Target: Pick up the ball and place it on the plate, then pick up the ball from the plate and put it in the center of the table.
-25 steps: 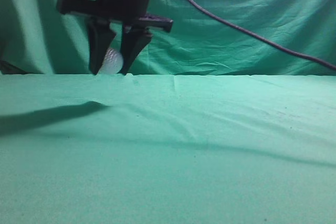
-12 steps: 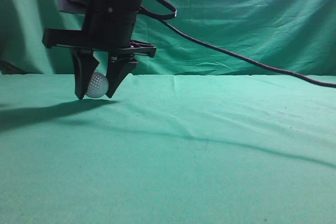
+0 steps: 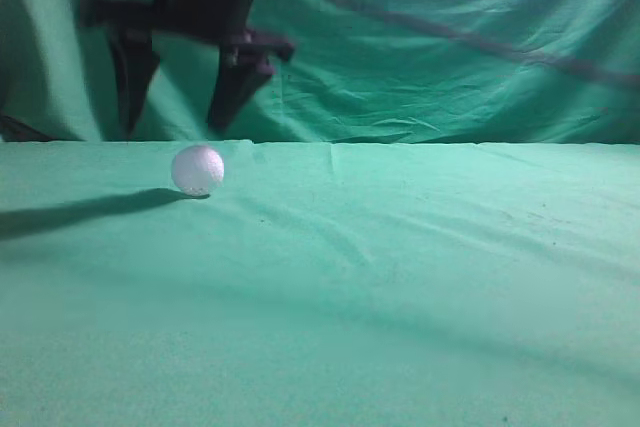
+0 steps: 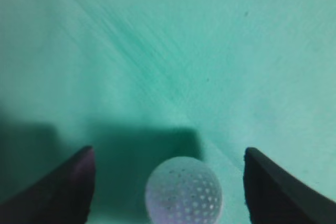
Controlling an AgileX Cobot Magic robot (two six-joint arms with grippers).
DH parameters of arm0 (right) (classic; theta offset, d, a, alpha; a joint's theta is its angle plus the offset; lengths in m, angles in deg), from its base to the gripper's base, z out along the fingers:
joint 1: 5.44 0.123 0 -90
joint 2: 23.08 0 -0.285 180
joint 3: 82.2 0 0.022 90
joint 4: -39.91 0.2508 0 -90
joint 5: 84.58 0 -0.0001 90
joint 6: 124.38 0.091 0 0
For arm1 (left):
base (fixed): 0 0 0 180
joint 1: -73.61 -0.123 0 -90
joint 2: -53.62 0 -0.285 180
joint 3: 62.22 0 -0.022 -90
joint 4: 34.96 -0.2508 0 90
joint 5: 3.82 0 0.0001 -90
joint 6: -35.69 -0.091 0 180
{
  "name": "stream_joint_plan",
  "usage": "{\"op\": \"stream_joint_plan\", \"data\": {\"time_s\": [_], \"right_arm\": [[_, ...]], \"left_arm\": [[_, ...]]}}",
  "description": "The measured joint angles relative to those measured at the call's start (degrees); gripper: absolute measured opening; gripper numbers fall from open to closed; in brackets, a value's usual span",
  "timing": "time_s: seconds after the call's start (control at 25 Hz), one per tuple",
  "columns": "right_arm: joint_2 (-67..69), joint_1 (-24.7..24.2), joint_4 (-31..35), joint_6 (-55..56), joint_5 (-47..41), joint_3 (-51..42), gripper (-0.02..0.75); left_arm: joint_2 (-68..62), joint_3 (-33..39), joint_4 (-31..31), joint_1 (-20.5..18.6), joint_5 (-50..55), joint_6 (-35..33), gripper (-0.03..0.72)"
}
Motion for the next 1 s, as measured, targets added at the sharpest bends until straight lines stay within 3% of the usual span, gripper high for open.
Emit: {"op": "stream_joint_plan", "data": {"time_s": [0.08, 0.12, 0.2, 0.28, 0.44, 0.52, 0.8, 1.0], "right_arm": [[-2.33, 0.00, -0.10, 0.00, -2.18, 1.49, 0.497], [-3.81, 0.00, -0.49, 0.11, -3.09, 1.99, 0.537], [-6.88, 0.00, -1.87, 0.19, -5.67, 2.46, 0.518], [-9.83, 0.00, -3.55, 0.94, -8.31, 2.54, 0.432], [-16.03, 0.00, -7.33, 3.71, -13.26, 2.54, 0.152], [-19.15, 0.00, -8.70, 4.23, -15.16, 2.54, 0.053], [-28.85, 0.00, -13.80, 7.08, -16.95, 2.11, 0.060], [-39.31, 0.00, -17.19, 7.77, -16.95, -6.51, 0.060]], "left_arm": [[0.00, 0.00, 0.00, 0.00, 0.00, 0.00, 0.000], [0.00, 0.00, 0.00, 0.00, 0.00, 0.00, 0.000], [0.00, 0.00, 0.00, 0.00, 0.00, 0.00, 0.000], [0.00, 0.00, 0.00, 0.00, 0.00, 0.00, 0.000], [0.00, 0.00, 0.00, 0.00, 0.00, 0.00, 0.000], [0.00, 0.00, 0.00, 0.00, 0.00, 0.00, 0.000], [0.00, 0.00, 0.00, 0.00, 0.00, 0.00, 0.000], [0.00, 0.00, 0.00, 0.00, 0.00, 0.00, 0.000]]}}
